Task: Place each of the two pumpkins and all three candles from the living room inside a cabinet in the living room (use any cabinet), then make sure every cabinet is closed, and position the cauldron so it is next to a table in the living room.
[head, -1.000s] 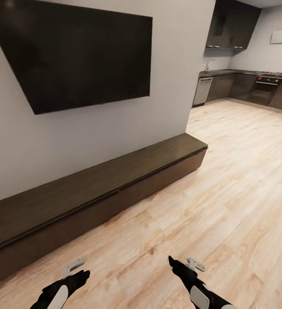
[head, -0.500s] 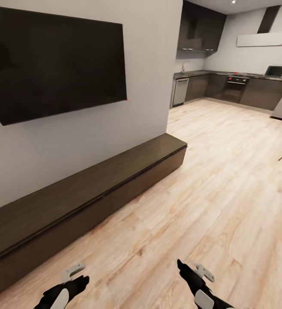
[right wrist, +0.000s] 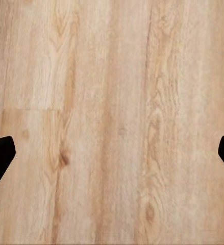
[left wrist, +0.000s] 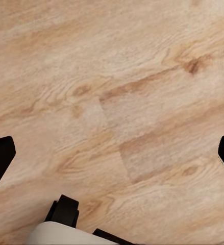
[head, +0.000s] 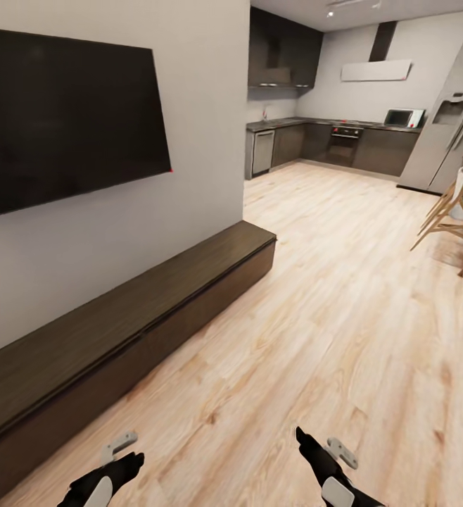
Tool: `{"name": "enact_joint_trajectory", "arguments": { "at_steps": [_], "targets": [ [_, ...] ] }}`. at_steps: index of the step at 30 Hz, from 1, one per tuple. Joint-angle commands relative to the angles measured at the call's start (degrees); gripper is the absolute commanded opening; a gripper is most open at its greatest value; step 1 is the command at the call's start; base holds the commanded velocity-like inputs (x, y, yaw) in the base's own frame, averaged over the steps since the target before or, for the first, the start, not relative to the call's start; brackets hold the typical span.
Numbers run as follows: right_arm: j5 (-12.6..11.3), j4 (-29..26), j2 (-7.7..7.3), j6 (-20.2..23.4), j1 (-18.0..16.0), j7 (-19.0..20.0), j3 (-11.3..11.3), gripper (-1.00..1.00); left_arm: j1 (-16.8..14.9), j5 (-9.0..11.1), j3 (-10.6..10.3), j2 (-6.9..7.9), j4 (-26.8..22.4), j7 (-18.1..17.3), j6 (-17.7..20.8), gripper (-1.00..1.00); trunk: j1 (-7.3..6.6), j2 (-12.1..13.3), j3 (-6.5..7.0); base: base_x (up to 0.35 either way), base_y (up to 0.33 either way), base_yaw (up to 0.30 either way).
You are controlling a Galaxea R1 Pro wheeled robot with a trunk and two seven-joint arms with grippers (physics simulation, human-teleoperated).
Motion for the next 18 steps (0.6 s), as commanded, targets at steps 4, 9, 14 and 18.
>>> {"name": "enact_joint_trajectory", "arguments": {
  "at_steps": [4, 9, 14, 18],
  "targets": [
    [-0.6, 0.1, -0.03, -0.8, -0.1, 0.3, 0.3, 1.00, 0.0, 0.6, -0.3, 0.06, -0.1, 0.6, -0.4, 1.00, -0.89, 1.6, 0.79, 0.000, 0.000, -0.280],
    [-0.6, 0.1, -0.04, -0.8, -0.1, 0.3, 0.3, 1.00, -0.1, 0.7, -0.4, -0.70, 1.1, 0.6, -0.9, 1.00, -1.98, 3.6, 1.85, 0.000, 0.000, -0.280],
    [-0.6, 0.1, -0.03, -0.8, -0.1, 0.3, 0.3, 1.00, -0.1, -1.3, -0.4, -3.44, 5.0, 0.6, -5.0, 1.00, -3.08, 5.6, 2.92, 0.000, 0.000, -0.280],
    [-0.6, 0.1, 0.01, -0.8, -0.1, 0.3, 0.3, 1.00, 0.0, -3.3, -0.4, -4.10, 5.5, 0.6, -5.7, 1.00, -3.30, 6.0, 3.23, 0.000, 0.000, -0.277]
  ]
}}
